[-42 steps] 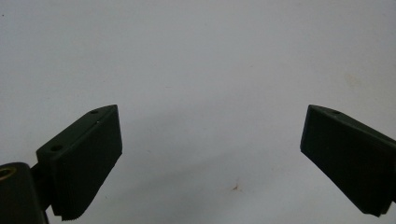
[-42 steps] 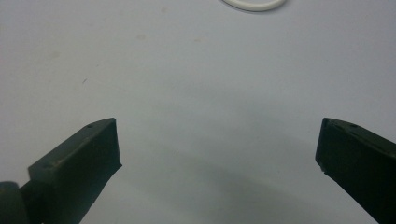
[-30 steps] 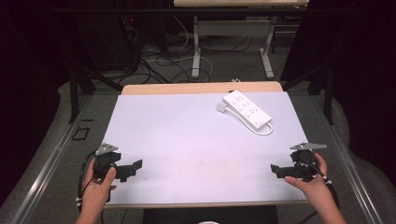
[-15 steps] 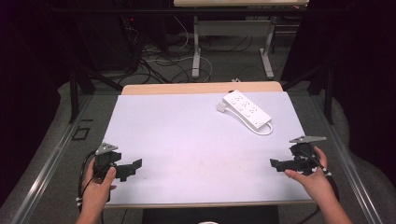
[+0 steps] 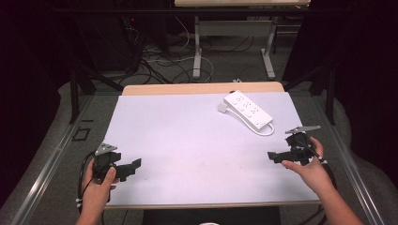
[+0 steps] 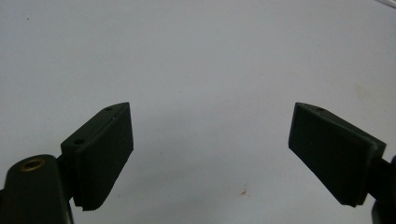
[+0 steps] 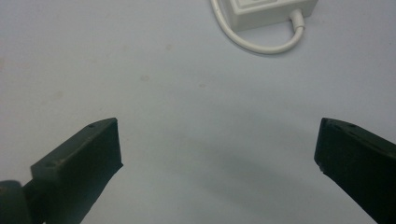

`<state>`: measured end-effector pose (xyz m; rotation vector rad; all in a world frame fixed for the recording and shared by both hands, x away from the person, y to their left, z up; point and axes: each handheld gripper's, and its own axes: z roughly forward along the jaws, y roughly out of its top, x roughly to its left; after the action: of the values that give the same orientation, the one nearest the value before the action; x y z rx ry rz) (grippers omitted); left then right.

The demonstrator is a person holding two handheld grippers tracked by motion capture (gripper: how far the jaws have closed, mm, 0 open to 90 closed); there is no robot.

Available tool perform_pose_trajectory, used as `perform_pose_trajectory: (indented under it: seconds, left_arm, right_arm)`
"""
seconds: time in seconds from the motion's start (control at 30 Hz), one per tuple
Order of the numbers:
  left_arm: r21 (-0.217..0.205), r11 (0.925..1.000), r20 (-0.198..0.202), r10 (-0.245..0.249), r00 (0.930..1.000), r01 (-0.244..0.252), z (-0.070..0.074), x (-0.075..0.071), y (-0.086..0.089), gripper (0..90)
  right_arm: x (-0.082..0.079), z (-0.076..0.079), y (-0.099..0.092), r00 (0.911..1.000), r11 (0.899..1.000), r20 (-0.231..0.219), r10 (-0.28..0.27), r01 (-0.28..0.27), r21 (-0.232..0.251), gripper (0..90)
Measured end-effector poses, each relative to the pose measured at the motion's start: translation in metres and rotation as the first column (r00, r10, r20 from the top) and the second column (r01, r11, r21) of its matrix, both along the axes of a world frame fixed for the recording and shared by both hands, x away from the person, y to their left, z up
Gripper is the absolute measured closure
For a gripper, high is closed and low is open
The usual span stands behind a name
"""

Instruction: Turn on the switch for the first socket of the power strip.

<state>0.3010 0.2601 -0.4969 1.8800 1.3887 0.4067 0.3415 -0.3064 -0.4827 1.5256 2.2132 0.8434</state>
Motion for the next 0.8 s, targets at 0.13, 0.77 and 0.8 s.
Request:
perform_pose_trajectory:
  seconds: [0.13,0.77,0.8]
  left_arm:
    - [0.007,1.0,-0.012,-0.005,0.9999,0.005,0.0,0.0,0.001,14.9]
    - [0.003,1.0,-0.003,0.004,1.0,-0.004,0.0,-0.001,0.002,15.1]
    - [0.003,1.0,-0.004,0.004,1.0,-0.004,0.0,-0.001,0.002,15.1]
  right_arm:
    - [0.008,0.006,0.003,1.0,1.0,0.0,0.009,-0.009,-0.01,1.7]
    - [0.047,0.03,0.018,0.9998,0.999,-0.014,0.016,-0.016,-0.043,5.7]
    - [0.051,0.031,0.019,0.9998,0.999,-0.015,0.012,-0.013,-0.049,6.1]
